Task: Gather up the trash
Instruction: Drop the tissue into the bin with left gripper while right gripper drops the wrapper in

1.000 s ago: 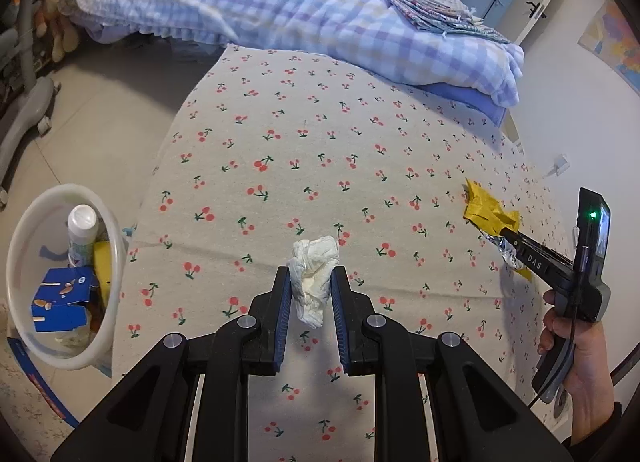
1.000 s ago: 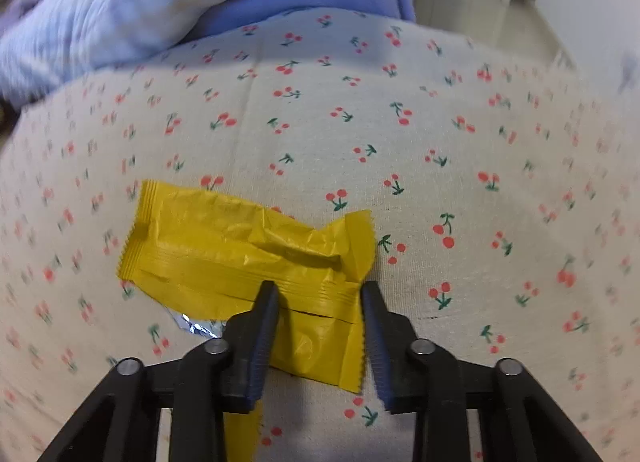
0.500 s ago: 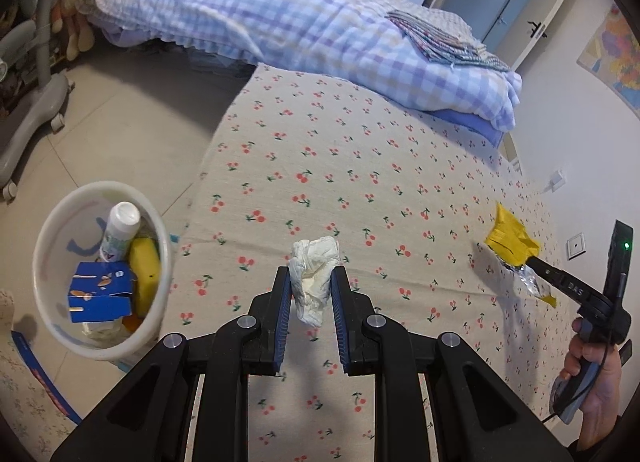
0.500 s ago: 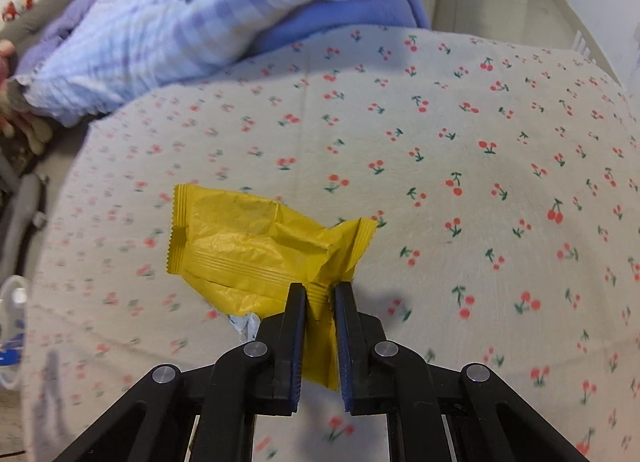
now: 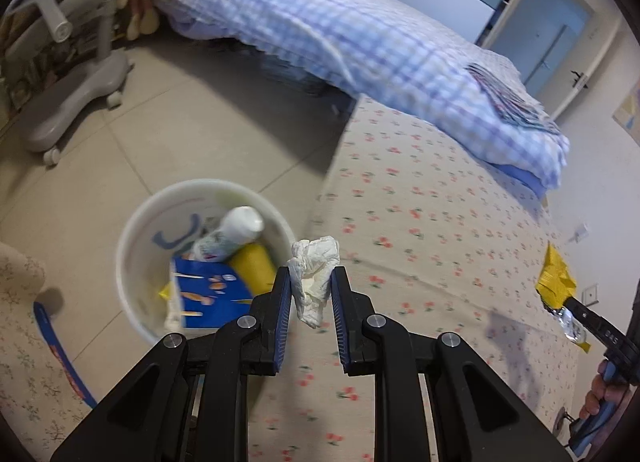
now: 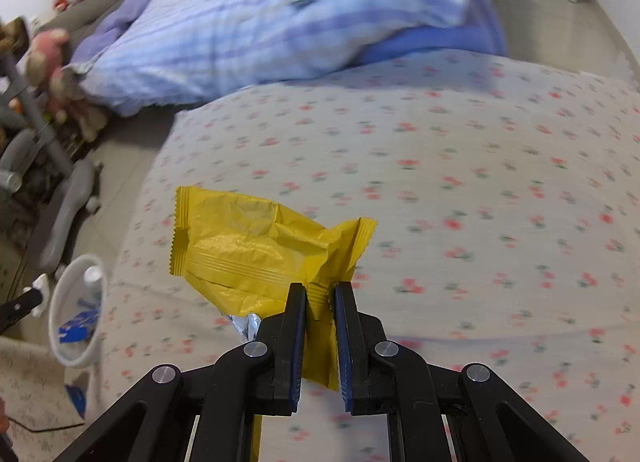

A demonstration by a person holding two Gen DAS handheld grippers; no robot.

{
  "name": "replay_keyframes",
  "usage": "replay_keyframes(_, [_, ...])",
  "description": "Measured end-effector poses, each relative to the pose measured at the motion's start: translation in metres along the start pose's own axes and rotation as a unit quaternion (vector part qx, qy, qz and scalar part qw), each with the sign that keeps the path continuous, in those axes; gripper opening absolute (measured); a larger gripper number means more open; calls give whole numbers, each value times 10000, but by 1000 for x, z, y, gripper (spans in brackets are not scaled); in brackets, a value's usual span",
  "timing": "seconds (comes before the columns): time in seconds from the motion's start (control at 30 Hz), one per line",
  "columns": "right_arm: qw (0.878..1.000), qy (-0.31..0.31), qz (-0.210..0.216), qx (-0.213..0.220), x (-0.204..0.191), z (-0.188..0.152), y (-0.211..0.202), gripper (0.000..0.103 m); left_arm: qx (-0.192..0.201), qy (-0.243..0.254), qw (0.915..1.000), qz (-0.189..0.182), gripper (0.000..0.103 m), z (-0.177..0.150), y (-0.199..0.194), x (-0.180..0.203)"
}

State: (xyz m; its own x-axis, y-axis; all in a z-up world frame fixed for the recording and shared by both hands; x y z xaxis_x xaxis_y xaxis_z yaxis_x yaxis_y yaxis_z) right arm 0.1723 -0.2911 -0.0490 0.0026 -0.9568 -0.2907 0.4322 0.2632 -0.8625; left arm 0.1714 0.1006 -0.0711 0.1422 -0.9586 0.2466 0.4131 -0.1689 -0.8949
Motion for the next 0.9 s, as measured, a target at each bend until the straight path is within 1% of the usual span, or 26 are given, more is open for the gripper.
replay_keyframes(0.07, [9998, -189, 37, -43, -21, 0, 7, 12, -54, -113, 9998, 127, 21, 2, 6, -18])
replay_keyframes(0.2, [9986, -482, 121, -176, -57, -3, 24, 13, -222, -445, 9986, 201, 21, 3, 19, -48])
replay_keyframes(0.33, [9967, -712, 259, -305, -94, -5, 42, 13, -190, -558, 9978, 311, 23, 9, 24, -67])
replay_keyframes(0.37, [9962, -753, 292, -325, -102, -6, 45, 13, -180, -580, 9976, 329, 27, 11, 24, -69])
replay_keyframes(0.43, [9951, -858, 347, -356, -119, -7, 52, 13, -296, -614, 9968, 422, 45, 13, 28, -75])
replay_keyframes(0.47, [9946, -896, 371, -364, -125, -8, 54, 13, -315, -633, 9964, 466, 66, 13, 28, -76])
replay_keyframes(0.5, [9942, -927, 390, -373, -131, -9, 57, 13, -279, -655, 9960, 536, 75, 13, 26, -79])
replay_keyframes(0.67, [9913, -1134, 468, -472, -163, -11, 75, 13, -278, -587, 9933, 954, 88, 7, 15, -97])
replay_keyframes(0.73, [9903, -1201, 497, -491, -175, -12, 82, 13, -254, -580, 9922, 1078, 89, 1, 9, -104])
replay_keyframes(0.9, [9863, -1397, 640, -605, -213, -16, 104, 14, -211, -572, 9906, 1223, 93, -10, -8, -124])
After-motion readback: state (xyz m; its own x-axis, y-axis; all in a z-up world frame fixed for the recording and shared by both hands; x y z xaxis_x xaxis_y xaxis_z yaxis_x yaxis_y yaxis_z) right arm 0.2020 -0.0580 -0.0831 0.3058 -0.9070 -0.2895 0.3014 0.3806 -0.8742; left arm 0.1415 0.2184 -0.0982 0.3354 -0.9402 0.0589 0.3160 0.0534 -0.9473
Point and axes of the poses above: each gripper's, at about its wrist camera, not at the fingertips, and y roughly the way its jaws point, x to its right, z to its top, the point moved 8 cm from there along y, roughly the way its jaws point, and after that the axes turned 7 degrees about -x, right-handed, at the moved point
